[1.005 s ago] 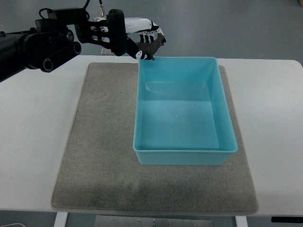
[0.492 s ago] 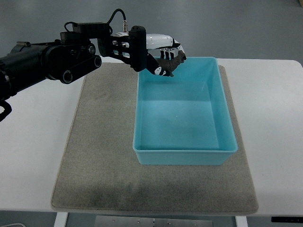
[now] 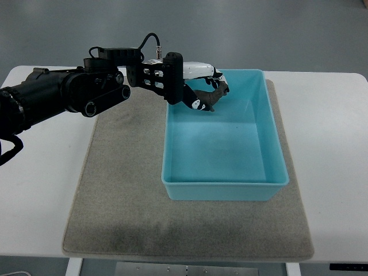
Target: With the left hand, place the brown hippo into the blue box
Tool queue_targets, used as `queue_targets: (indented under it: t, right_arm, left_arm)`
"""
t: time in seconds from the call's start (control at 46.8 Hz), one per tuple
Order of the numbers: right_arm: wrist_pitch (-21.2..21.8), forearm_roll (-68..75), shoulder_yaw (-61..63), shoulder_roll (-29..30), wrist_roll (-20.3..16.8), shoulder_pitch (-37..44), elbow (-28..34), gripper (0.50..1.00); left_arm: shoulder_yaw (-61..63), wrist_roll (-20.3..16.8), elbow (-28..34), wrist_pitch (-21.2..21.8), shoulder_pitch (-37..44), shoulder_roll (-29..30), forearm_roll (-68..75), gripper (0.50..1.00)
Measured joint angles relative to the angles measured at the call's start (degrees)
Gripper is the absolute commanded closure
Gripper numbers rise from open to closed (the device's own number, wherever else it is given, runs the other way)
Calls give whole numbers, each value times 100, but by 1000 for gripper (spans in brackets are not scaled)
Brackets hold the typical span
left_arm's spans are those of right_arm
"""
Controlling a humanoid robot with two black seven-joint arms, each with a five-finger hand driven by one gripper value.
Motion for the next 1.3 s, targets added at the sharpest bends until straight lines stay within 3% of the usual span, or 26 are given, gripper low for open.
queue_targets:
  t: [0.086, 0.62, 0.706, 0.919, 1.304]
  right_arm:
    - [0, 0, 0, 0, 0, 0, 0, 564]
    - [0, 0, 0, 0, 1, 0, 0, 564]
    - [0, 0, 0, 0, 0, 0, 0, 564]
    - [0, 0, 0, 0, -1, 0, 0, 564]
    - [0, 0, 0, 0, 0, -1, 0, 564]
  left_arm:
    - [-2, 0, 0, 0, 3, 0, -7, 649]
    - [-21, 2, 25, 0, 9, 6, -31, 641]
    - [-120, 2, 57, 7, 9, 26, -40, 566]
    - [-552, 16, 182, 9, 17, 83, -154, 561]
    - [-1046, 32, 1072, 56, 118, 49, -1481, 555]
